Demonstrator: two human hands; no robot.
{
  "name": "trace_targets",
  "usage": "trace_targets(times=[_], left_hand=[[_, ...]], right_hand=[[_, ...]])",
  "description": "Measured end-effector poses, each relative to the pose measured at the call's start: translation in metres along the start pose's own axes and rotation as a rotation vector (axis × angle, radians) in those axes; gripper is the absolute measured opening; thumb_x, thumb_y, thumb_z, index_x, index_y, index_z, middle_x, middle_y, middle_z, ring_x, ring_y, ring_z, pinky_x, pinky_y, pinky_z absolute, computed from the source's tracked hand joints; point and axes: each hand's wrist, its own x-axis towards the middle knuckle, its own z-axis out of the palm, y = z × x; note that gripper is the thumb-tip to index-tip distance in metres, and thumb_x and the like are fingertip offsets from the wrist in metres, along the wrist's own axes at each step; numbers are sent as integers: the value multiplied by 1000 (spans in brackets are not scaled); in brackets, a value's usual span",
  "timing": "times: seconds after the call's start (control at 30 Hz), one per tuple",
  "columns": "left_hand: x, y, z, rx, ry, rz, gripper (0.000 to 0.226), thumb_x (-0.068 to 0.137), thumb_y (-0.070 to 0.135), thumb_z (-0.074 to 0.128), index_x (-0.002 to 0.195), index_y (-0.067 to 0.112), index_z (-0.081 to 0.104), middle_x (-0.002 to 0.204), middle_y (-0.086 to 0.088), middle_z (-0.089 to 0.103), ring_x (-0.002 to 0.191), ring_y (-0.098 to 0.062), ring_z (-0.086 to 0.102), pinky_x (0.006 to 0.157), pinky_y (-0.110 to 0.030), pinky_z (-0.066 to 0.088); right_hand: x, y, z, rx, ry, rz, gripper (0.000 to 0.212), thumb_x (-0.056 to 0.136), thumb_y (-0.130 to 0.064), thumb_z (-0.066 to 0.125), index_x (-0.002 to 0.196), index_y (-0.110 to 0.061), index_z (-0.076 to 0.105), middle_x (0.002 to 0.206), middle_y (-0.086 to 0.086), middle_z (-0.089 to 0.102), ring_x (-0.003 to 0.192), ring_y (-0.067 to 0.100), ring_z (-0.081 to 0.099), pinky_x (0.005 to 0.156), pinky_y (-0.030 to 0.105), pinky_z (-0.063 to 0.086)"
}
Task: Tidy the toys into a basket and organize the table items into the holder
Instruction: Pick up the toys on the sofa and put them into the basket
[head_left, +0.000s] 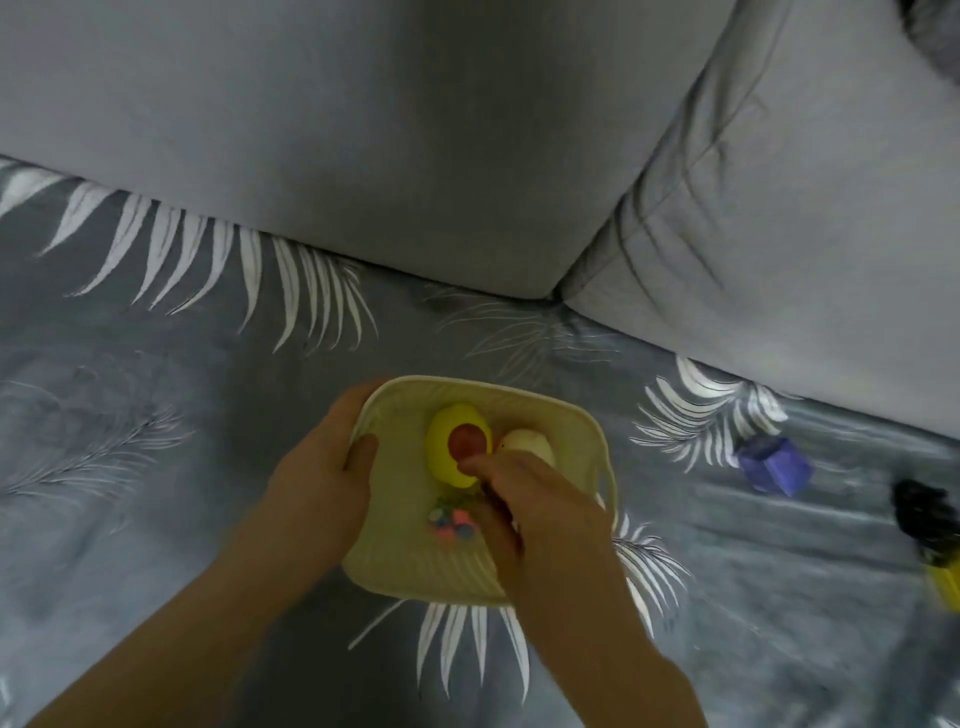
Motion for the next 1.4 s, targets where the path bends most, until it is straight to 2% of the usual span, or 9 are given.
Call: trace_targets(times=[0.1, 0.33, 0.53, 0.87, 0.97, 1.07, 1.17, 1.27, 1.4], left_hand=[[-14, 29, 29, 23, -15, 32, 39, 99, 17, 38, 118, 51, 39, 112, 6, 57, 103, -18, 56, 93, -39, 46], [-71, 102, 116, 57, -49, 115, 35, 100, 20, 36, 129, 39, 43, 109, 5, 56, 99, -16, 55, 86, -34, 45], [-106, 136, 165, 97, -104, 143, 35, 100, 22, 33, 132, 32, 41, 119, -3, 55, 108, -25, 55, 97, -49, 46], [-131, 148, 222, 188, -105, 115, 33, 100, 17, 36, 129, 30, 43, 112, -2, 54, 104, -26, 55, 94, -44, 45], [-130, 145, 248, 182, -71, 76, 31, 99, 18, 38, 120, 40, 48, 106, 0, 61, 98, -24, 61, 87, -41, 50], [-122, 140, 277, 112, -58, 38, 52, 98, 9, 38, 97, 60, 45, 95, 18, 56, 93, -8, 56, 73, -24, 41], [-110, 122, 294, 59, -44, -30, 61, 97, 6, 39, 90, 67, 48, 99, 16, 58, 98, -18, 58, 84, -34, 42], [-97, 97, 305, 79, -21, -53, 70, 97, 8, 40, 84, 76, 46, 105, 6, 61, 100, -19, 57, 90, -40, 42], [-75, 76, 316, 108, 4, -65, 75, 97, 8, 39, 82, 82, 37, 104, 7, 58, 99, -18, 54, 90, -37, 40]], right_hand=[[-32, 23, -19, 18, -112, 102, 19, 93, -27, 54, 110, -26, 62, 109, -9, 61, 98, 12, 58, 84, 35, 51], [-100, 65, -120, -68, 51, 67, 35, 89, -27, 37, 106, -18, 67, 104, -4, 64, 96, 13, 59, 81, 28, 50], [-148, 100, -175, -89, 283, 117, 22, 80, -12, 60, 95, -22, 71, 99, -7, 68, 81, 12, 66, 61, 27, 57], [-189, 163, -203, -150, 375, 145, 19, 81, -20, 59, 96, -25, 70, 99, -8, 69, 81, 13, 63, 64, 16, 47], [-181, 198, -218, -141, 332, 111, 29, 81, -29, 50, 103, -24, 69, 101, -6, 69, 87, 11, 65, 73, 13, 49], [-161, 242, -226, -123, 301, 51, 31, 82, -29, 56, 109, -18, 67, 107, 3, 69, 95, 20, 65, 79, 28, 56], [-129, 278, -230, -152, 281, 13, 41, 78, -5, 61, 118, -11, 64, 117, 12, 65, 102, 31, 63, 84, 37, 52], [-89, 302, -223, -215, 80, -24, 58, 74, 9, 58, 129, -12, 58, 136, 16, 53, 118, 39, 50, 91, 46, 48], [-37, 326, -182, -379, -262, -64, 59, 91, 4, 45, 144, -20, 39, 158, 6, 20, 144, 31, 16, 109, 44, 33]])
